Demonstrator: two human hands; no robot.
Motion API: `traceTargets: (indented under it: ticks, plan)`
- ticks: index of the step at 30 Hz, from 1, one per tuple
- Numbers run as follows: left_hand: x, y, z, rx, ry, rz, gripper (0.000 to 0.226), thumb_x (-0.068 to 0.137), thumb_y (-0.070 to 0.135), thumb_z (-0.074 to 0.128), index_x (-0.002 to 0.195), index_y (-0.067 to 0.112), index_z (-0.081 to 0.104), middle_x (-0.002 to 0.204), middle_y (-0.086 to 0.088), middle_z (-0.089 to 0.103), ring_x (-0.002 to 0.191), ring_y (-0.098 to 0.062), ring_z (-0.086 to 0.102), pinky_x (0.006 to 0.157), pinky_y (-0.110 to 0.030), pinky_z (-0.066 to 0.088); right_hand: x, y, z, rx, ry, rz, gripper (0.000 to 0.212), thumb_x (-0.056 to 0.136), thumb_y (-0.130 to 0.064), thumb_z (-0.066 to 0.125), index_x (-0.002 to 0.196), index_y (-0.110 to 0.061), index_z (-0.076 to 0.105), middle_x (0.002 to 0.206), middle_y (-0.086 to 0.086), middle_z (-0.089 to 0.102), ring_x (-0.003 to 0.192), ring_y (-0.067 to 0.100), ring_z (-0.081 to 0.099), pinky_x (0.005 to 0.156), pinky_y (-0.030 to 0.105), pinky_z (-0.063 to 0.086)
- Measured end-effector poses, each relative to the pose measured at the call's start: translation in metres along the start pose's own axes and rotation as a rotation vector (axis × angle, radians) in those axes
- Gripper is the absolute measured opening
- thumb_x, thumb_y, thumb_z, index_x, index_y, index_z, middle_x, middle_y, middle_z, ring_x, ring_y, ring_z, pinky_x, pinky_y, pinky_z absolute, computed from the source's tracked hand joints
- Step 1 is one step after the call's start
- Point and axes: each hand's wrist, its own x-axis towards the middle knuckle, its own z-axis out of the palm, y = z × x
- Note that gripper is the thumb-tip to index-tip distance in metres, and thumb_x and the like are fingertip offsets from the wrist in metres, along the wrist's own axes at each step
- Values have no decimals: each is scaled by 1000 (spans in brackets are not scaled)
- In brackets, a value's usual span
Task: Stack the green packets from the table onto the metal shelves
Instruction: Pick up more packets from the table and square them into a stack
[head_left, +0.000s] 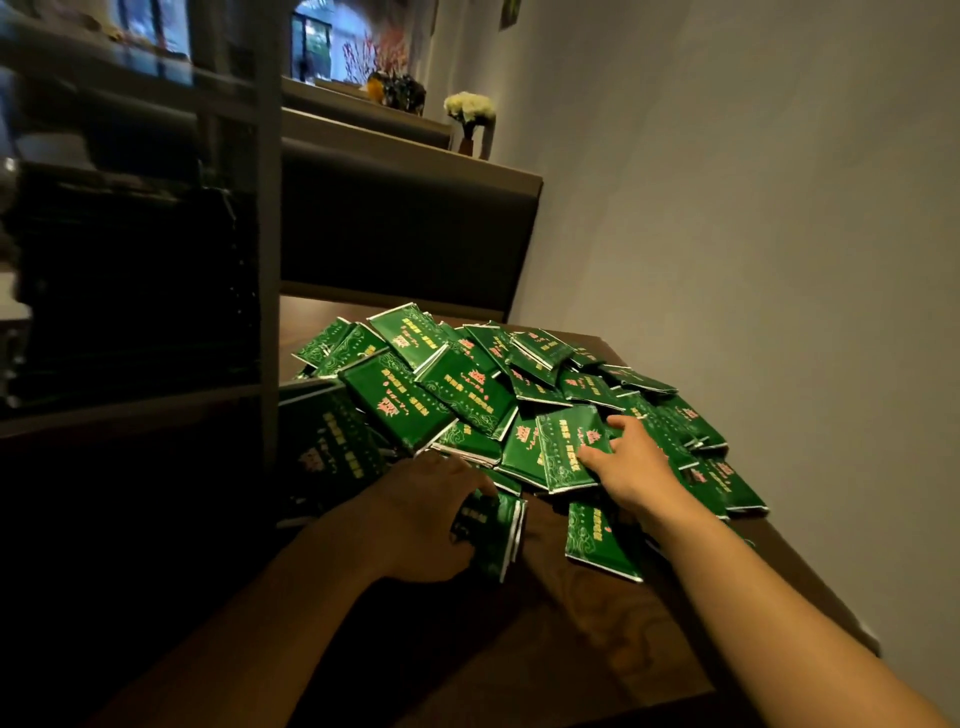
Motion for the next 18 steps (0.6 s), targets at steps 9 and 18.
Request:
traceTargets:
  ticks: [9, 18]
  plan:
    - [3, 0, 11, 112, 6, -58, 68, 78, 69, 53, 135, 36, 33, 139, 9, 35, 132, -15, 25, 112, -40, 19, -29, 21, -15, 428, 9, -31, 14, 96, -15, 54, 102, -16, 67, 93, 5, 75, 91, 26, 70, 87, 45, 54]
    - [6, 8, 12, -84, 17, -222, 82, 70, 66, 68, 137, 33, 33, 132, 9, 52, 119, -14, 50, 100, -33, 42, -65, 24, -18, 603, -76, -76, 15, 96, -13, 56, 107, -12, 66, 97, 11, 74, 92, 29, 71, 82, 43, 55]
